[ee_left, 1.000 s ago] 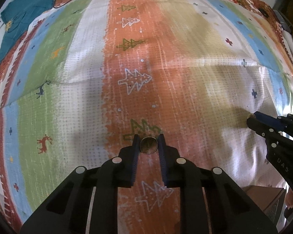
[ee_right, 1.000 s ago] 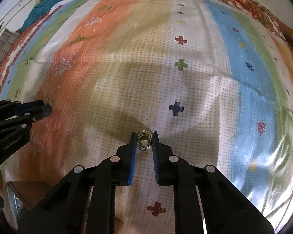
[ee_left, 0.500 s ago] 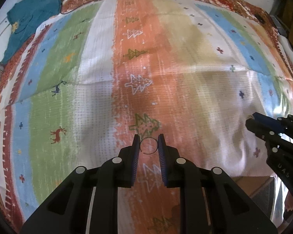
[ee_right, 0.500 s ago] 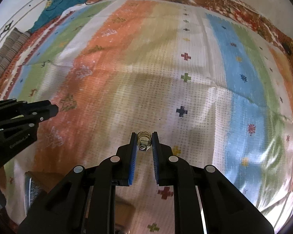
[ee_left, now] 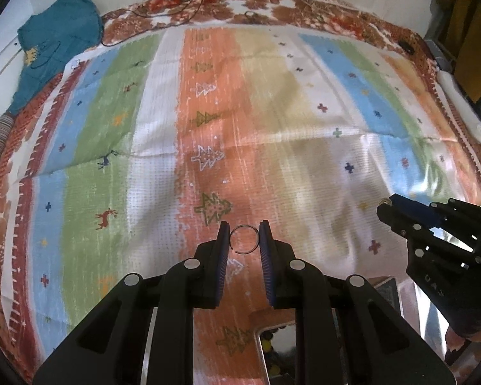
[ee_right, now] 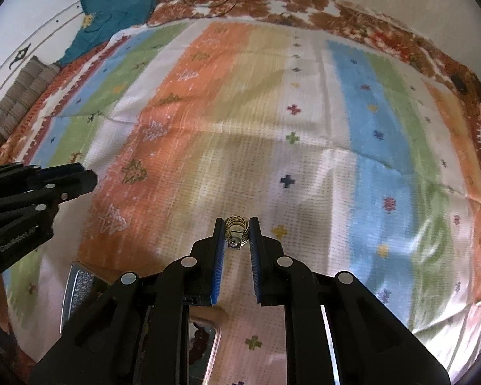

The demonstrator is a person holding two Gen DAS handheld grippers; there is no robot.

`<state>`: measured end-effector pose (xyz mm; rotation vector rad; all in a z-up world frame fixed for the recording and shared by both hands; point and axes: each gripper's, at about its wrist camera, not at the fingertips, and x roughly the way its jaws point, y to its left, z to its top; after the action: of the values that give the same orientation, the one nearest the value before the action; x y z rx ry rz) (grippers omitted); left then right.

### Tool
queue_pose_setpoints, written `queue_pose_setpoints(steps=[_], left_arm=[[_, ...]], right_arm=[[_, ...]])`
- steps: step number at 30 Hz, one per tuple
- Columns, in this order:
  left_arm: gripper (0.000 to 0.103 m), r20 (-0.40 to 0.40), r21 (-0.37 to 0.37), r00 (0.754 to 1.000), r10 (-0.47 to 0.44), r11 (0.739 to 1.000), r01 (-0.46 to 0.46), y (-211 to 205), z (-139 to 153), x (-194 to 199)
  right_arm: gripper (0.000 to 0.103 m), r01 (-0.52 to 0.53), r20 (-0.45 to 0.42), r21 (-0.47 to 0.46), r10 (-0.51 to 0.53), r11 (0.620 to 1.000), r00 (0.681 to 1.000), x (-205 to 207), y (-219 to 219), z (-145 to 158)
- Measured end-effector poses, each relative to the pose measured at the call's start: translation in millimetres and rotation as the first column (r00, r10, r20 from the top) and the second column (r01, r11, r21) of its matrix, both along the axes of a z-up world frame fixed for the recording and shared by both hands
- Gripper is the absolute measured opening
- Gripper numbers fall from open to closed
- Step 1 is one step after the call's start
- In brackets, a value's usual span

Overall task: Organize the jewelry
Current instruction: 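Carry silver ring with left gripper while right gripper carries gold ring to tin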

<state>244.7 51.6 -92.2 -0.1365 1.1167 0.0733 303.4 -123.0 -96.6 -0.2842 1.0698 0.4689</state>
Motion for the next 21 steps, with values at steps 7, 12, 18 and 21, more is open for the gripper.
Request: queue_pose_setpoints(steps=[7, 12, 18, 21], left_arm=[[0.018, 0.034, -0.024, 0.999, -0.019, 1.000, 0.019, -6.3, 15.1, -15.3], [0.018, 0.054, -0.021, 0.998, -0.032, 0.999, 0.033, -15.0, 25.5, -28.4], [0.018, 0.071, -0.033, 0.996, -0.053, 0.998, 0.056, -26.1, 34.1, -42.4], [0.018, 0.087, -0.040, 0.994, -0.060, 0.997, 0.063, -29.7, 40.0, -49.5]], right_arm=[[0.016, -0.017, 0.022, 0.025, 0.016, 1.000, 1.000, -13.0, -5.0, 14.2], [0.016, -0.009, 0.051, 0.048, 0.007, 0.999, 0.999, -26.0, -11.6, 25.4], [0.016, -0.031, 0.071, 0.077, 0.026, 0.997, 0.997, -42.6, -14.4, 36.6], [0.016, -0.050, 0.074, 0.081, 0.044, 0.995, 0.996, -50.5, -15.4, 39.5]])
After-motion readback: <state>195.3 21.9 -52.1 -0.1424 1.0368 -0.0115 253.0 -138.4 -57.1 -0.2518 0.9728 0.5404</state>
